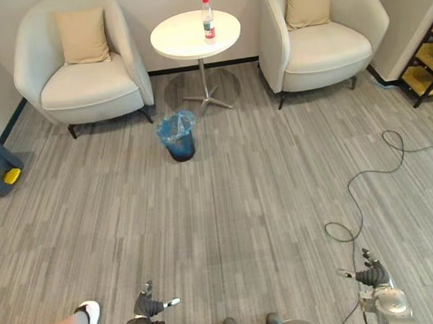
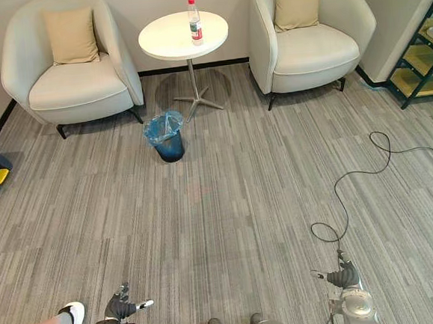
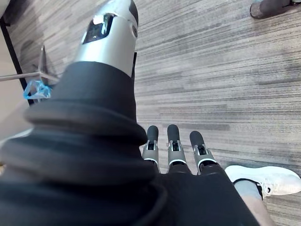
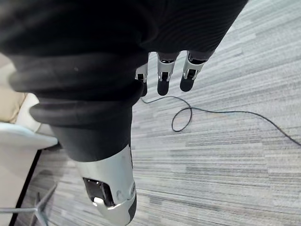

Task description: Gather rubbish on tea table into small bin, then transfer packed bag to large trash can.

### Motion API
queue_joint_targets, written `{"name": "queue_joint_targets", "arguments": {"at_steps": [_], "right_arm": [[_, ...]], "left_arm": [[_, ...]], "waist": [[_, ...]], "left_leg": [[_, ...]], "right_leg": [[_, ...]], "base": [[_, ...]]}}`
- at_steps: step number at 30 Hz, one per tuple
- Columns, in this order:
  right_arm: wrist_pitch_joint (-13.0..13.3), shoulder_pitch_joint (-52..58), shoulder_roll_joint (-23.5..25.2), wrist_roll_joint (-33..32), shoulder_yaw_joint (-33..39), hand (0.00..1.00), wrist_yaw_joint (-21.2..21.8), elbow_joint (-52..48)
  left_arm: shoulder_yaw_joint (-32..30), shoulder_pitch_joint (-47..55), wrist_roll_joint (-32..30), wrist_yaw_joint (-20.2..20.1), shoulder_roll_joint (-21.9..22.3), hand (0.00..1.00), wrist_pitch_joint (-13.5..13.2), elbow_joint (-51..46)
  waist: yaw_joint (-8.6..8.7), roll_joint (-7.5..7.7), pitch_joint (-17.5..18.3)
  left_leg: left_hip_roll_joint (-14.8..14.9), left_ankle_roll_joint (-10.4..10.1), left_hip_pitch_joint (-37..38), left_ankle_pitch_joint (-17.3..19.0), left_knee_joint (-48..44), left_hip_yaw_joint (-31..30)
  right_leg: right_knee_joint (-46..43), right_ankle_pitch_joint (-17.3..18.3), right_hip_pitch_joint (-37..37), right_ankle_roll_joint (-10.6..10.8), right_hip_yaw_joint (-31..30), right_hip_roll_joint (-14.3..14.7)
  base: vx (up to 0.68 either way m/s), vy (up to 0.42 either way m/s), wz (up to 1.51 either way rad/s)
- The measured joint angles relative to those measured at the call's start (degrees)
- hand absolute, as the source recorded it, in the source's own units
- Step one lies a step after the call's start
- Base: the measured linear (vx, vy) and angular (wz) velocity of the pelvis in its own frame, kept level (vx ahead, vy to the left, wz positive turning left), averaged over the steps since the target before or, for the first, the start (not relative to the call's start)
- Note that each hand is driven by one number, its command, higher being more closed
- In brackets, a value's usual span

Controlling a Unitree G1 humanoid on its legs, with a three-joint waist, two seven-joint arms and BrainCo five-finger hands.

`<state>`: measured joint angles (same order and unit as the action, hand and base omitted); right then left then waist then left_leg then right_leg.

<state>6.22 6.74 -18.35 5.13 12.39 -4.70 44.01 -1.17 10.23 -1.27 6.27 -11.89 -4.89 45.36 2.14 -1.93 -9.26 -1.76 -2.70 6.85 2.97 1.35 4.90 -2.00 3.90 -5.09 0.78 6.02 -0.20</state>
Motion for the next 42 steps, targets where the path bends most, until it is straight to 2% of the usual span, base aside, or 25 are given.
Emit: {"name": "queue_joint_targets", "arguments": {"at_steps": [2, 8, 17, 22, 23, 25, 26, 27, 29, 30, 31, 33, 34, 35, 36, 37, 38, 39, 40, 41, 42], "right_arm": [[0.0, 0.3, 0.0, 0.0, 0.0, 0.00, 0.0, 0.0], [0.0, 1.2, 0.2, -0.5, -0.8, 0.00, -0.1, 0.0], [-0.3, 1.5, 3.6, -2.9, -0.8, 0.00, -0.3, 0.0], [-0.6, -0.9, 4.4, -4.3, 0.1, 0.00, -0.9, 0.0], [-0.6, -1.4, 4.4, -4.8, 0.3, 0.00, -1.4, 0.0], [-0.7, -2.0, 4.4, -4.9, 0.8, 0.00, -1.8, 0.1], [-0.9, -2.2, 4.3, -5.0, 0.7, 0.00, -1.8, 0.1], [-1.2, -2.4, 4.3, -5.0, 0.7, 0.00, -1.8, 0.1], [-1.8, -2.3, 4.4, -5.0, 0.1, 0.00, -1.8, 0.0], [-2.1, -1.9, 4.4, -5.0, 0.1, 0.00, -1.7, 0.0], [-2.4, -1.9, 4.2, -5.0, 0.1, 0.00, -1.7, 0.0], [-2.4, -2.4, 3.2, -5.0, 0.0, 0.00, -1.7, 0.0], [-2.4, -2.8, 1.9, -5.0, 0.0, 0.00, -1.7, -0.1], [-2.4, -3.2, 0.7, -5.0, 0.0, 0.00, -1.7, -0.2], [-2.4, -3.2, 0.5, -5.0, 0.0, 0.00, -1.7, -0.5], [-2.4, -3.0, 0.0, -5.0, 0.0, 0.00, -1.8, -0.6], [-2.5, -2.9, -0.3, -5.0, 0.1, 0.00, -1.9, -0.6], [-2.5, -3.6, 0.0, -5.0, 0.0, 0.00, -2.0, -0.7], [-2.5, -4.1, 0.7, -5.0, -0.3, 0.00, -2.1, -1.6], [-2.5, -4.1, 1.0, -5.2, -1.3, 0.00, -2.3, -2.3], [-2.5, -4.2, 1.1, -5.3, -2.0, 0.00, -2.4, -2.3]], "left_arm": [[-1.8, 0.0, 0.1, 0.0, 0.1, 0.00, 0.0, 0.0], [-1.9, 0.0, 0.4, 0.1, 0.3, 0.00, 0.0, 0.0], [-1.9, 0.0, 0.6, 0.2, 0.6, 0.00, 0.1, 0.0], [-1.9, -0.2, 0.7, 0.3, 1.6, 0.00, 0.2, -2.3], [-1.9, -0.2, 0.8, 0.3, 1.9, 0.00, 0.4, -2.6], [-1.8, -0.2, 0.8, 0.3, 2.1, 0.00, 0.6, -3.2], [-1.8, -0.3, 0.8, 0.3, 2.1, 0.00, 0.7, -3.3], [-1.8, -0.2, 0.8, 0.3, 2.1, 0.00, 0.7, -3.4], [-1.5, -0.6, 0.9, 0.4, 1.4, 0.00, 0.9, -4.4], [-1.5, -0.6, 1.0, 0.5, 0.9, 0.00, 1.0, -4.9], [-1.5, -0.7, 1.1, 0.9, 0.6, 0.00, 1.0, -5.0], [-1.5, -1.6, 1.7, 1.5, 0.4, 0.00, 1.2, -5.0], [-1.4, -3.3, 1.9, 1.5, 0.6, 0.00, 1.2, -5.0], [-1.4, -5.0, 2.3, 1.6, 0.6, 0.00, 1.2, -5.0], [-1.5, -5.4, 2.7, 1.7, 0.4, 0.00, 1.2, -5.0], [-1.5, -6.2, 2.9, 1.8, 0.2, 0.00, 1.1, -5.0], [-1.6, -6.3, 2.9, 2.2, 0.7, 0.00, 1.0, -4.8], [-1.5, -6.2, 2.9, 2.4, 0.8, 0.00, 1.0, -4.8], [-1.4, -6.4, 2.9, 2.5, 1.1, 0.00, 0.9, -4.8], [-1.4, -6.4, 2.9, 2.5, 1.9, 0.00, 0.9, -4.8], [-1.5, -6.2, 2.9, 2.5, 2.3, 0.00, 0.9, -4.8]], "waist": [[0.06, 0.00, 0.0], [0.06, -0.01, 0.0], [0.05, 0.12, 0.1], [-0.39, 0.04, 0.1], [-0.50, -0.07, 0.0], [-0.56, -0.08, 0.0], [-0.69, 0.02, -0.1], [-0.87, 0.03, -0.3], [-0.55, 0.35, -0.8], [-0.04, 0.72, -1.1], [0.07, 0.35, -1.9], [0.46, -0.57, -2.8], [0.95, -2.05, -4.0], [1.73, -2.66, -5.2], [2.00, -2.48, -5.4], [2.49, -1.49, -5.7], [3.22, -1.92, -5.6], [3.31, -2.14, -5.5], [3.36, -1.96, -5.6], [3.39, -2.47, -6.0], [3.19, -2.52, -6.4]], "left_leg": [[0.0, 0.0, 0.0, 0.0, -0.1, 0.1], [0.2, 0.0, -0.2, 0.0, -0.1, 0.3], [1.0, 0.2, -1.5, 0.0, 0.3, 1.3], [1.8, 2.6, -6.1, 2.6, -3.9, 3.2], [1.9, 3.0, -6.8, 3.7, -5.3, 3.5], [1.9, 3.2, -8.0, 6.7, -9.0, 4.1], [1.7, 3.6, -8.2, 9.0, -11.1, 4.4], [1.6, 3.7, -8.3, 10.0, -11.8, 4.7], [0.5, 5.2, -6.3, 12.7, -13.6, 3.6], [0.3, 5.3, -5.1, 13.6, -13.6, 3.2], [0.3, 5.5, -3.6, 14.0, -13.4, 3.1], [1.6, 5.2, -0.5, 14.3, -11.3, 2.7], [3.1, 4.9, 1.2, 14.2, -9.6, 1.6], [4.1, 3.9, 2.6, 13.6, -8.0, 0.6], [4.1, 3.2, 3.2, 13.3, -7.5, 0.0], [4.0, 1.2, 4.9, 13.7, -7.3, -0.3], [5.4, -0.6, 6.1, 14.8, -8.7, -0.7], [6.0, -1.4, 5.2, 14.5, -10.9, -0.7], [7.0, -4.2, 2.4, 12.8, -19.2, 0.2], [9.3, -6.0, -2.8, 8.4, -34.1, 1.1], [11.0, -5.5, -5.9, 3.8, -42.4, 1.2]], "right_leg": [[0.0, 0.0, 0.0, 0.0, 0.0, 0.0], [0.1, -0.1, 0.1, -0.2, 0.3, 0.1], [2.0, -1.0, 0.4, -1.4, 1.1, 1.1], [0.8, -0.2, 4.1, -1.2, 0.0, 1.6], [-1.4, 1.1, 5.3, -0.8, -0.2, 1.4], [-9.9, 5.9, 8.9, 1.2, -0.7, 0.5], [-17.6, 9.1, 11.7, 3.9, -0.6, -0.6], [-21.5, 9.7, 13.4, 4.2, 0.1, -1.1], [-40.1, 11.0, 21.0, 4.7, 2.9, -4.6], [-42.9, 12.5, 22.8, 4.3, 3.5, -5.5], [-42.9, 13.6, 24.0, 3.8, 4.3, -6.1], [-38.9, 14.1, 27.2, 3.3, 6.5, -5.8], [-33.6, 12.8, 29.4, 2.5, 8.2, -5.2], [-26.7, 9.2, 31.5, 2.6, 8.0, -4.7], [-22.6, 6.6, 32.2, 2.9, 7.8, -4.8], [-18.1, -0.5, 32.9, 2.1, 6.3, -5.1], [-21.5, -4.6, 33.2, -1.1, 6.0, -5.0], [-24.1, -2.4, 33.8, -1.3, 6.7, -5.1], [-27.5, 1.6, 33.2, -2.2, 7.1, -5.2], [-27.5, 4.5, 29.5, -3.2, 8.2, -4.5], [-26.5, 5.6, 26.8, -3.5, 8.3, -3.7]], "base": [[-0.02, -0.007, -0.01], [-0.05, -0.013, 0.02], [-0.04, -0.023, 0.01], [0.06, -0.017, -0.13], [0.09, 0.018, -0.17], [0.11, 0.037, -0.16], [0.11, 0.058, -0.22], [0.15, 0.076, -0.23], [0.27, 0.051, 0.09], [0.34, 0.021, 0.21], [0.37, 0.007, 0.07], [0.39, -0.010, 0.11], [0.46, -0.059, 0.42], [0.59, -0.115, 0.53], [0.65, -0.179, 0.60], [0.72, -0.238, 0.54], [0.51, -0.177, 0.42], [0.62, -0.272, 0.29], [0.63, -0.306, 0.26], [0.75, -0.363, 0.26], [0.51, -0.246, 0.11]]}}
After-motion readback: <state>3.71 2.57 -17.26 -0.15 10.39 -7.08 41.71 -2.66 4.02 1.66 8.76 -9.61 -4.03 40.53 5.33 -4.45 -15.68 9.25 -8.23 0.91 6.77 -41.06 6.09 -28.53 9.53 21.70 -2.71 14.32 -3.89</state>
